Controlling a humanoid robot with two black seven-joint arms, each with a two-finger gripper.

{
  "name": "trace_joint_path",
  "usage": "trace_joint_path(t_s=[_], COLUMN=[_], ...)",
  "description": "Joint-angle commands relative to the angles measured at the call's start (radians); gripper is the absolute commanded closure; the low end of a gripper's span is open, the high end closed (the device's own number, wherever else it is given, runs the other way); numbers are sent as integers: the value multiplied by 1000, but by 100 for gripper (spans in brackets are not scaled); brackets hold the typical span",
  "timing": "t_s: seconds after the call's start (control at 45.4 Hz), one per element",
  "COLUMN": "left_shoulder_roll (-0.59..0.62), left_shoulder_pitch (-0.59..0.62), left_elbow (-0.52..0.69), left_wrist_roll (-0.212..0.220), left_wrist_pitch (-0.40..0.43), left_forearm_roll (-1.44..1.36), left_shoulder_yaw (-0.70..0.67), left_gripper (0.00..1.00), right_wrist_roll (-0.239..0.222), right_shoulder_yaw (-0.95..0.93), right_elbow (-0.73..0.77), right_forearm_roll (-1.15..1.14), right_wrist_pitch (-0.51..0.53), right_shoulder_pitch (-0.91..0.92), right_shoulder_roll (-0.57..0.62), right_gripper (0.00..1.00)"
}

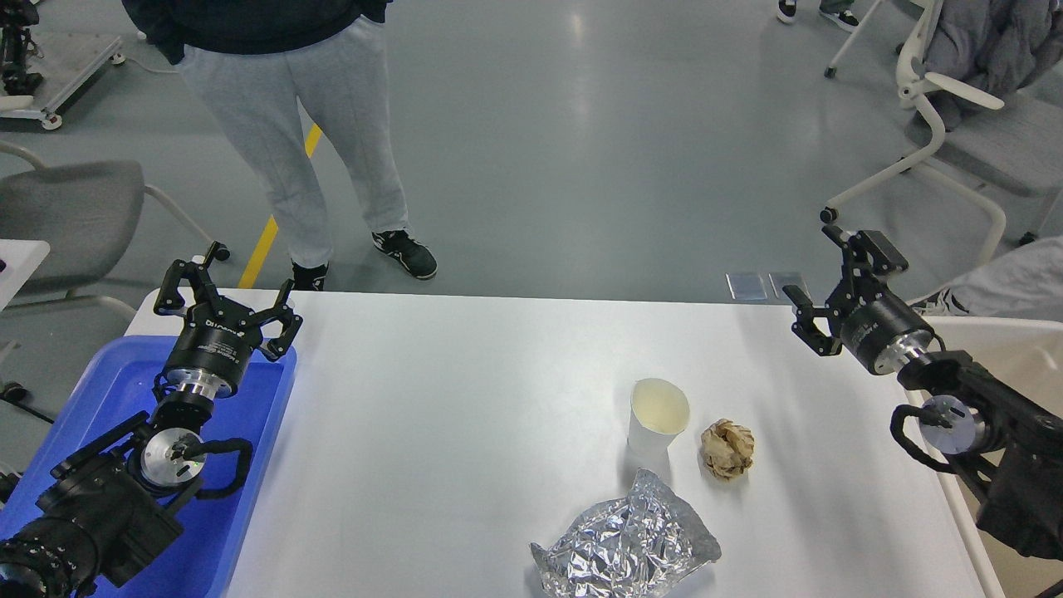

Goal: Tidy desktop
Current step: 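Swing the right gripper inward and lower it toward the white paper cup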

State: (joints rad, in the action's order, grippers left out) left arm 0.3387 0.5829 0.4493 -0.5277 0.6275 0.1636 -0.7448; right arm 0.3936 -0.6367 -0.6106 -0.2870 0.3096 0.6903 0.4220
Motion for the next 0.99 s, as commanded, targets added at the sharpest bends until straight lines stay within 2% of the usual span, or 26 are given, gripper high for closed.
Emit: trace_joint_path(t_s=[0.0, 0.132, 0.308, 0.528, 0.77, 0.968], left_shoulder_roll=[0, 0, 0, 0, 0, 0], left_shoulder_pitch=[2, 2, 2, 2, 2, 2], left_elbow=[0, 0, 0, 0, 0, 0], left_wrist_roll=[2, 2, 2, 2, 2, 2], left_wrist_pitch=[3, 5, 5, 5, 5, 5], left_forearm_roll=[1, -1, -1, -1, 1, 1], left_shoulder_yaw=[-1, -1, -1, -1, -1, -1], left_gripper=[0, 0, 0, 0, 0, 0], right_wrist_roll=[-13, -42, -147, -153, -153, -157], right_shoulder_yaw=[207, 264, 328, 417, 586, 733], right_elbow=[-221, -380, -420, -471, -485, -469], right_forearm_roll=[-38, -150, -355, -690, -828, -897], right_wrist_pitch=[34, 34, 36, 36, 22, 23], right_shoulder_pitch=[77, 133, 198, 307, 419, 440], right_shoulder_roll=[148, 231, 245, 244, 210, 184], right_gripper=[0, 0, 0, 0, 1, 0])
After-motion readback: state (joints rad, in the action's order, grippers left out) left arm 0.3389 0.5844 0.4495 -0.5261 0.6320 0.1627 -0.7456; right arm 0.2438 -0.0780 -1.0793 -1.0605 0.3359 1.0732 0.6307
